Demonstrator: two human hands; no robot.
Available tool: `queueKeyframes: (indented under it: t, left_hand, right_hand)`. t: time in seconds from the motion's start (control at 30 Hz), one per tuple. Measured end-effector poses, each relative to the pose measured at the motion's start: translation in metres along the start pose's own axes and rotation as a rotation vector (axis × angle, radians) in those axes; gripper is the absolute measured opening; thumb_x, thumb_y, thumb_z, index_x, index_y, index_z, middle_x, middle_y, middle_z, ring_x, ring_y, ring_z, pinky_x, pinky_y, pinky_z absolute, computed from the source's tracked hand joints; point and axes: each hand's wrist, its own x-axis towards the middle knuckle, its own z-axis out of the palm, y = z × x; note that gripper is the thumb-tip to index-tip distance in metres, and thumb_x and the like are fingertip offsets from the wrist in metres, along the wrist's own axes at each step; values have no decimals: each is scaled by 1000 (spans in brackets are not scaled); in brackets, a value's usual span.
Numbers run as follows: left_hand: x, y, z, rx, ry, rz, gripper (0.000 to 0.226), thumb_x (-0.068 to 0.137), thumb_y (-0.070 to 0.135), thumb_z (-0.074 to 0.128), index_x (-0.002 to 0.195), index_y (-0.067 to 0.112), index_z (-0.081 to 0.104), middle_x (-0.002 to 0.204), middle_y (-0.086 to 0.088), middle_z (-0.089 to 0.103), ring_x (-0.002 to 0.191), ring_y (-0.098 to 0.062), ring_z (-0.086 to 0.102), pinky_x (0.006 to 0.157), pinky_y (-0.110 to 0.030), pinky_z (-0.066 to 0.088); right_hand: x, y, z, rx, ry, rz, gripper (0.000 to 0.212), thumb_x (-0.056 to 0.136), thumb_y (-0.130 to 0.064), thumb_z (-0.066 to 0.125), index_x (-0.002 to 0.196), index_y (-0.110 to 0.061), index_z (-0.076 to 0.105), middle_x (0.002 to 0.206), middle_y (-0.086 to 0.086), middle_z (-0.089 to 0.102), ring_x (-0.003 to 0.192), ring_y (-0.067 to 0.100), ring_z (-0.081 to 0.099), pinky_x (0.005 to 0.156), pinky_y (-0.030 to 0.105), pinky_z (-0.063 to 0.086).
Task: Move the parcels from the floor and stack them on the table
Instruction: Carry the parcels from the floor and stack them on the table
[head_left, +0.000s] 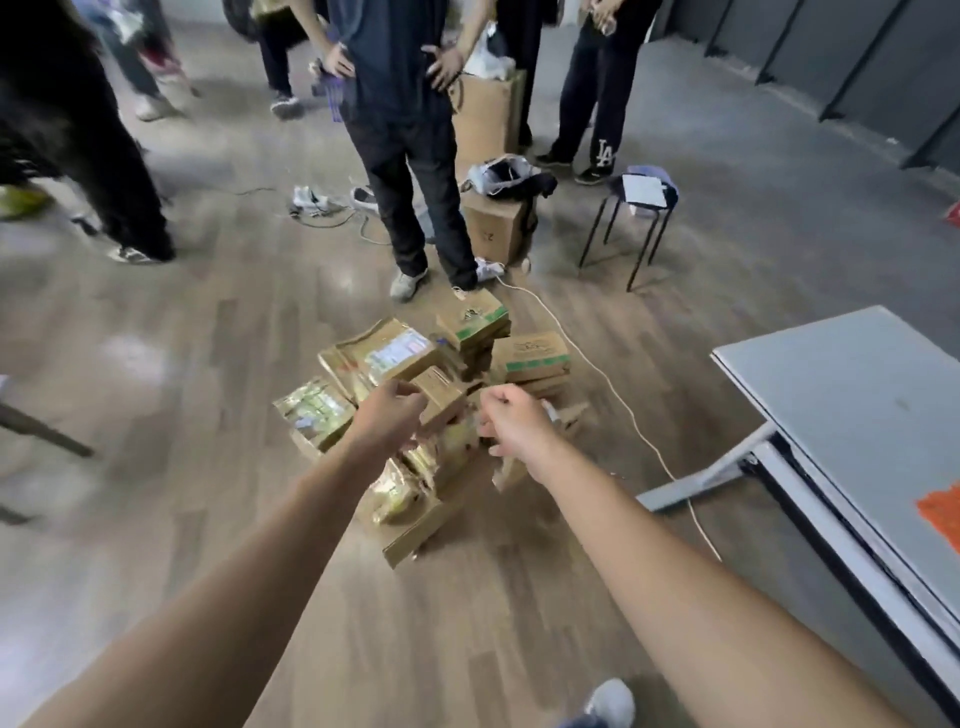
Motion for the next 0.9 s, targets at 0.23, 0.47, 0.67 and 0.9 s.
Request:
queueKeyframes:
  t: [0.23, 0.47, 0.67, 0.9]
  left_hand:
    - [9, -63, -118, -98, 46, -100, 22, 89, 15, 51, 109, 9, 56, 92, -9, 60, 80, -22, 59, 62, -31, 51]
    - [52, -81, -176, -139, 75, -113, 21, 92, 12, 48, 111, 8, 56, 94, -9, 59, 78, -20, 58, 55, -29, 49]
    - [130, -78, -207, -4, 44, -117, 23, 93, 15, 49, 114, 7, 55, 105, -12, 62, 83, -19, 62, 62, -30, 53]
    - [241, -68, -229, 149, -25, -167, 20, 91, 14, 48, 108, 8, 57, 103, -13, 63, 77, -17, 62, 57, -28, 52]
  right_hand:
    - [3, -30, 119, -110, -24, -20, 25, 100, -30, 43, 118, -21, 56, 104, -1, 61, 98, 21, 63, 90, 43, 55]
    - [40, -52, 176, -159, -56, 3, 23, 102, -27, 41, 120, -20, 53, 103, -2, 58, 89, 13, 59, 67, 28, 52]
    - [117, -62, 213, -102, -48, 52, 26, 98, -23, 41, 119, -20, 56, 98, -1, 60, 82, 13, 58, 75, 34, 54]
    - [214, -80, 241, -69, -20, 134, 27, 99, -28, 41, 122, -20, 53, 105, -1, 62, 98, 21, 63, 88, 42, 56]
